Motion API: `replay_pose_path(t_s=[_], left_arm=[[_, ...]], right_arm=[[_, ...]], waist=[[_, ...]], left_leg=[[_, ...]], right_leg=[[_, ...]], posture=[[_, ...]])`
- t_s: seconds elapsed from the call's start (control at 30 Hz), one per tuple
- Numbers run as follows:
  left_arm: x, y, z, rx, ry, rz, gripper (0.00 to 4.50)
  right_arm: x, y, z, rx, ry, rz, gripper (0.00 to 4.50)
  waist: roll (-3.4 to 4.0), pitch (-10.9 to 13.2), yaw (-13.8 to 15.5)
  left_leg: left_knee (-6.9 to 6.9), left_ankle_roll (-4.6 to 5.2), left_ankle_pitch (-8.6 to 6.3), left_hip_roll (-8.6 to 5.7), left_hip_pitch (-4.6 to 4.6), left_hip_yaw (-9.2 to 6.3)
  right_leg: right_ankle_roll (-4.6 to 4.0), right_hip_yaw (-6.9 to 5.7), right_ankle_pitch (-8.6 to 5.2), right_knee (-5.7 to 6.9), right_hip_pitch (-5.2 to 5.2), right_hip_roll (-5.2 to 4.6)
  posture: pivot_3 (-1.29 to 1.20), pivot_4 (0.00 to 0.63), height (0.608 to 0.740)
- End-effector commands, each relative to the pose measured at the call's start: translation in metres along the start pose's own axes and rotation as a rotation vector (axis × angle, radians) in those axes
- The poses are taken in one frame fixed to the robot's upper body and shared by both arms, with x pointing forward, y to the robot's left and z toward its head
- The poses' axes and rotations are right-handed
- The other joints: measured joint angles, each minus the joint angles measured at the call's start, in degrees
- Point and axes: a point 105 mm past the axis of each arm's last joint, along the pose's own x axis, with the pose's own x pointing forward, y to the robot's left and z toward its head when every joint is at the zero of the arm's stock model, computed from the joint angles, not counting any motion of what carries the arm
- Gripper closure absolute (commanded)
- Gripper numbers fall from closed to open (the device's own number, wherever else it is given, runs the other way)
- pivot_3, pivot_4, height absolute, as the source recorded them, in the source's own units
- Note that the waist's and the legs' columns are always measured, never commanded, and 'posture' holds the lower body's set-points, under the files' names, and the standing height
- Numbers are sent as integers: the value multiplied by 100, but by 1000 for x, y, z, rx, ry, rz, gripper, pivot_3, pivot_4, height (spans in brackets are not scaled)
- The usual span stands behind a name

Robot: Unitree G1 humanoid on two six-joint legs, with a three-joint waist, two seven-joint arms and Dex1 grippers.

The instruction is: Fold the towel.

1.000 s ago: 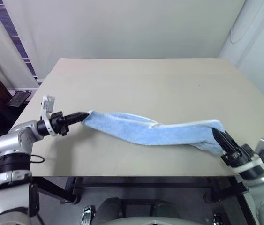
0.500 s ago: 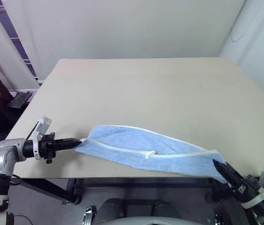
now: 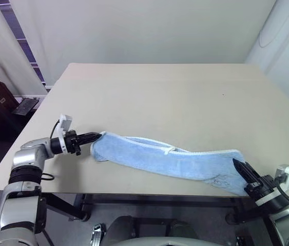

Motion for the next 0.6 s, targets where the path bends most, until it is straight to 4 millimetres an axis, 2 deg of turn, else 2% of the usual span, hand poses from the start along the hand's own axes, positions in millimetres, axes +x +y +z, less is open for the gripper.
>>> replay_pose_path(t_s=[0.03, 0.17, 0.4, 0.5, 0.6], left_arm=[[7, 7, 21, 54, -48, 48, 4474], [9, 14, 23, 41, -60, 84, 4474], [0, 20, 18, 51, -35, 124, 4474], [1, 23, 14, 52, -30, 148, 3816], [5, 24, 16, 56, -50, 153, 2758]], right_arm=[[5, -4, 0, -41, -4, -30, 4500], [12, -6, 1, -52, -15, -50, 4500], [21, -12, -4, -66, 5, -73, 4500], [24, -10, -3, -43, -2, -53, 3803], [24, -6, -1, -24, -2, -24, 2746]], waist=[[-2, -1, -7], [-2, -3, -36], [-5, -5, -6], [-6, -5, -10], [-7, -6, -14]], left_leg=[[2, 0, 0, 0, 1, 0], [5, 0, 0, 0, 7, 0], [13, 1, 1, 0, 7, 0], [14, 1, 0, 0, 7, 0], [18, 0, 0, 0, 7, 0]], right_leg=[[2, 0, 2, 3, 1, 0], [4, 0, 5, 8, 4, 1], [13, -1, 11, 12, 4, 2], [13, -1, 10, 11, 6, 2], [13, -1, 11, 12, 8, 2]], posture=[[0, 0, 722], [0, 0, 722], [0, 0, 722], [0, 0, 722], [0, 0, 722]])
